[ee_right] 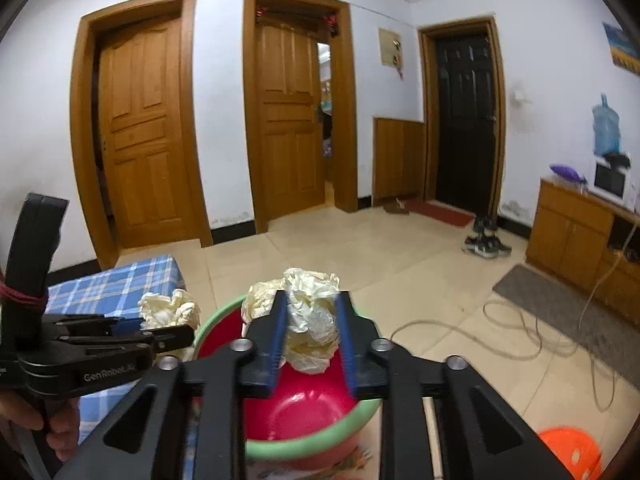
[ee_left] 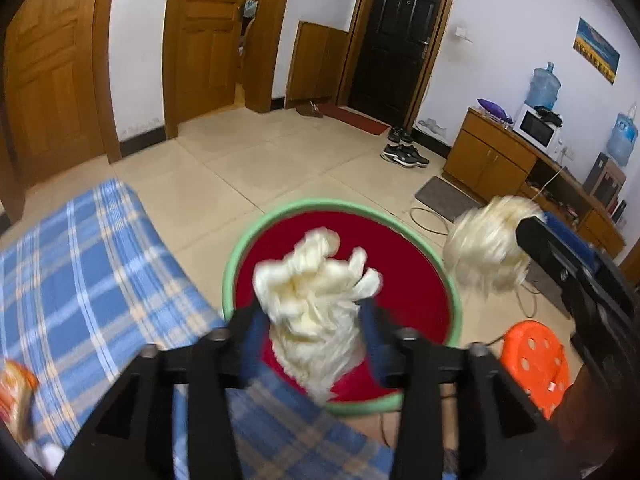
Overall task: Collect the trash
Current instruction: 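Carry both tissues over the red bucket and open both tools to drop them, then grasp the white medicine box with the right tool while the left grasps the orange box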
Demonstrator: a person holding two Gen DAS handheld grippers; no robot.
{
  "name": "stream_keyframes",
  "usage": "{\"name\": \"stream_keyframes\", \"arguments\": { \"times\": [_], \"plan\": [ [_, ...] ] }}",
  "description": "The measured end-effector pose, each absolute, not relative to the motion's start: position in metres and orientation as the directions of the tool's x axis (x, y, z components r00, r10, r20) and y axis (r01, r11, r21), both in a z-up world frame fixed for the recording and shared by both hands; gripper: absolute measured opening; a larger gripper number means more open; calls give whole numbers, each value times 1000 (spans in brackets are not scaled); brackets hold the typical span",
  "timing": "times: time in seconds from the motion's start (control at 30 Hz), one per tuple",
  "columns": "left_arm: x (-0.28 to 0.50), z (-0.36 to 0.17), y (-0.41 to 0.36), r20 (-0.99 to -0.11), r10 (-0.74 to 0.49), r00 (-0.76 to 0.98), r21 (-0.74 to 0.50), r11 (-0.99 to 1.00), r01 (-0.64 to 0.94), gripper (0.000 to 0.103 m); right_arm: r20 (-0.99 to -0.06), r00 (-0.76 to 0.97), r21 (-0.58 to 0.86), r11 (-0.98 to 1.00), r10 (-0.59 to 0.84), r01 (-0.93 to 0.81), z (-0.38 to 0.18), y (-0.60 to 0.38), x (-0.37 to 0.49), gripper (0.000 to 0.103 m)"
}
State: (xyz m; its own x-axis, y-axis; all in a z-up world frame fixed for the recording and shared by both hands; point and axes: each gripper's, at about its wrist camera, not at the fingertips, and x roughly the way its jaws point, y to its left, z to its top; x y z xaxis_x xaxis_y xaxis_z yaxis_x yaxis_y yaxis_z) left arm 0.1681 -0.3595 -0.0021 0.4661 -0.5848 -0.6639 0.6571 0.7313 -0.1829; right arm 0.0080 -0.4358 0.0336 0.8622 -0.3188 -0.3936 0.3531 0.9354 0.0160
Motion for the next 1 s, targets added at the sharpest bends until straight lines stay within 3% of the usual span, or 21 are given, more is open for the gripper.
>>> {"name": "stream_keyframes", "arguments": {
  "times": [0.03, 0.1, 0.33, 0.53, 1.0],
  "plan": [
    [169, -1, -360, -655, -582, 483, -171, 736, 655, 74, -389, 860, 1, 934, -330, 358, 34, -437, 12, 60],
    [170, 2, -358, -636, -581, 508, -157, 742, 652, 81, -377, 866, 5, 934, -330, 358, 34, -441, 16, 62],
    [166, -3, -352, -655, -562, 505, -139, 747, 650, 81, -426, 873, 132, 938, -238, 320, 18, -447, 21, 62],
    [152, 6, -338, -644, -570, 509, -161, 752, 639, 81, -449, 863, 160, 929, -233, 334, 18, -443, 11, 62],
    [88, 19, -281, -651, -576, 495, -209, 762, 613, 81, -481, 839, 95, 936, -254, 338, 36, -393, -41, 62]
  ]
}}
